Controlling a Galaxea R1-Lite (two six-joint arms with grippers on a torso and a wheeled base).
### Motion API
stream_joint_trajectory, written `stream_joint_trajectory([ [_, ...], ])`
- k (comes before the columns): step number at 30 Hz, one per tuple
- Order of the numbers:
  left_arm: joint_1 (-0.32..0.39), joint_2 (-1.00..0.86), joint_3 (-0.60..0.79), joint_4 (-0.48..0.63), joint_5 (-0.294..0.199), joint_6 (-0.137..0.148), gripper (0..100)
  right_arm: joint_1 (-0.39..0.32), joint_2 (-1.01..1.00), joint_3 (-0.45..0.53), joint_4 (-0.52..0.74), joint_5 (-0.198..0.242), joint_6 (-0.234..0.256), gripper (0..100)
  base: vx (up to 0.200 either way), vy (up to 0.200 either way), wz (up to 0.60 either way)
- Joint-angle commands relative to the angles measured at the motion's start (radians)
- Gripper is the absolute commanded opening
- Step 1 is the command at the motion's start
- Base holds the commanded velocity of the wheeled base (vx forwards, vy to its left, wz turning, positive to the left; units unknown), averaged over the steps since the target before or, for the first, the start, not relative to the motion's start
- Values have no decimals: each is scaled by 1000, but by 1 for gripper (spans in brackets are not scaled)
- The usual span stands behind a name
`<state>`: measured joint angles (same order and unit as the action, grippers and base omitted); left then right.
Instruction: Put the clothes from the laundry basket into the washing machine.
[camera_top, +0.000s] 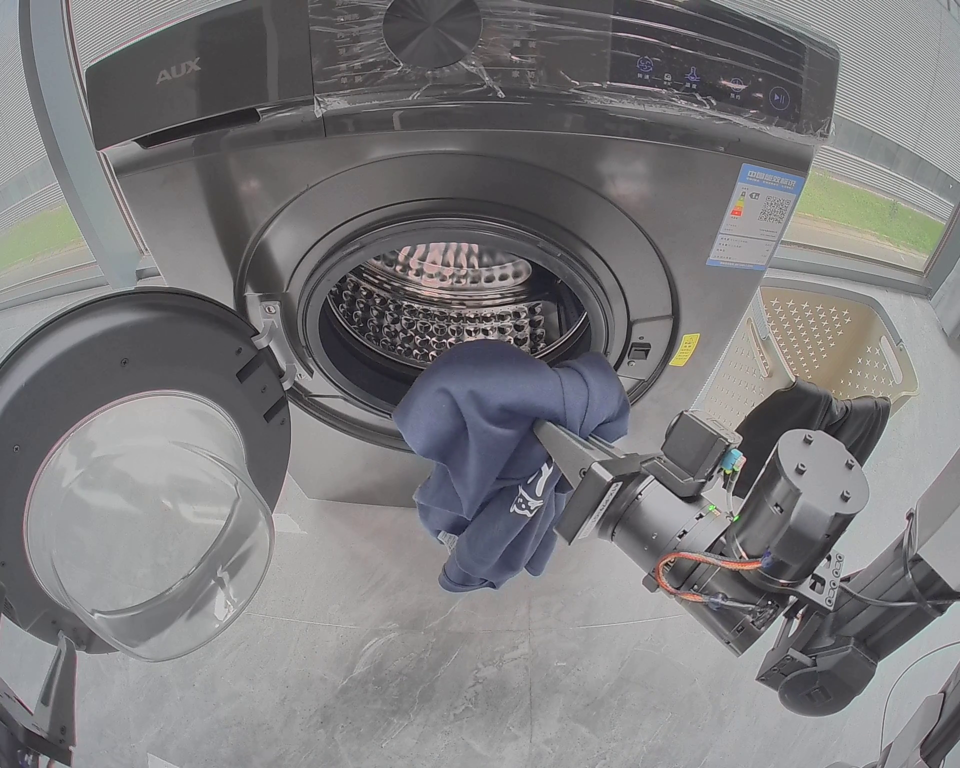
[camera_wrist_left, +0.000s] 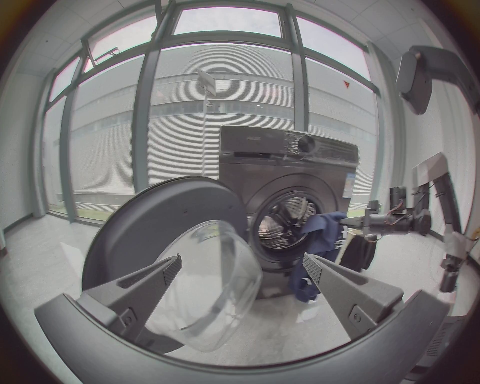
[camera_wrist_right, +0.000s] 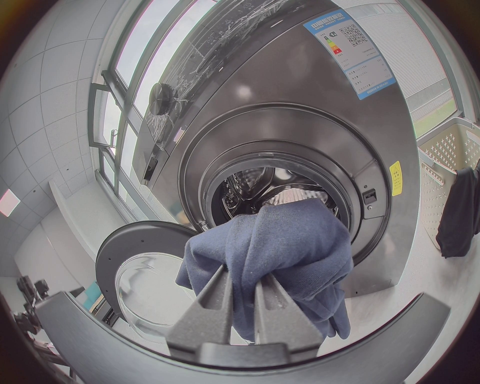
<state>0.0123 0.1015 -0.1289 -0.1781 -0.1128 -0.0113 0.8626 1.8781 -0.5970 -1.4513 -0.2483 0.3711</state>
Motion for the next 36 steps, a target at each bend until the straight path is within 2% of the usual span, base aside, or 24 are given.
stream_joint_trajectory([
  [1, -22, 360, -97, -49, -277, -24, 100, 1, 13, -49, -29, 11, -35, 0, 0, 0, 0],
  [4, -37, 520, -103, -73, -381, -12, 100, 4, 12, -69, -27, 23, -35, 0, 0, 0, 0],
  [6, -68, 623, -107, -121, -418, 4, 100, 3, 12, -75, -32, 37, -35, 0, 0, 0, 0],
  [7, -72, 632, -107, -126, -420, 5, 100, 3, 12, -75, -34, 37, -35, 0, 0, 0, 0],
  [8, -121, 722, -107, -193, -423, 11, 100, 9, 4, -76, -37, 46, -35, 0, 0, 0, 0],
  [11, -198, 839, -107, -281, -415, 10, 100, 13, -22, -79, -49, 52, -37, 0, 0, 0, 0],
  [15, -293, 991, -126, -366, -366, 7, 100, 15, -59, -76, -35, 89, -35, 0, 0, 0, 0],
  [24, -373, 1253, -126, -563, -309, 4, 100, 35, -99, -47, -37, 86, -38, 0, 0, 0, 0],
  [30, -388, 1388, -130, -692, -309, 5, 100, 29, -96, -43, -44, 83, -73, 0, 0, 0, 0],
  [32, -417, 1402, -118, -736, -308, 2, 100, 24, -88, -60, -37, 66, -80, 0, 0, 0, 0],
  [36, -479, 1420, -106, -741, -306, -4, 100, 24, -63, -78, -32, 60, -81, 0, 0, 0, 0],
])
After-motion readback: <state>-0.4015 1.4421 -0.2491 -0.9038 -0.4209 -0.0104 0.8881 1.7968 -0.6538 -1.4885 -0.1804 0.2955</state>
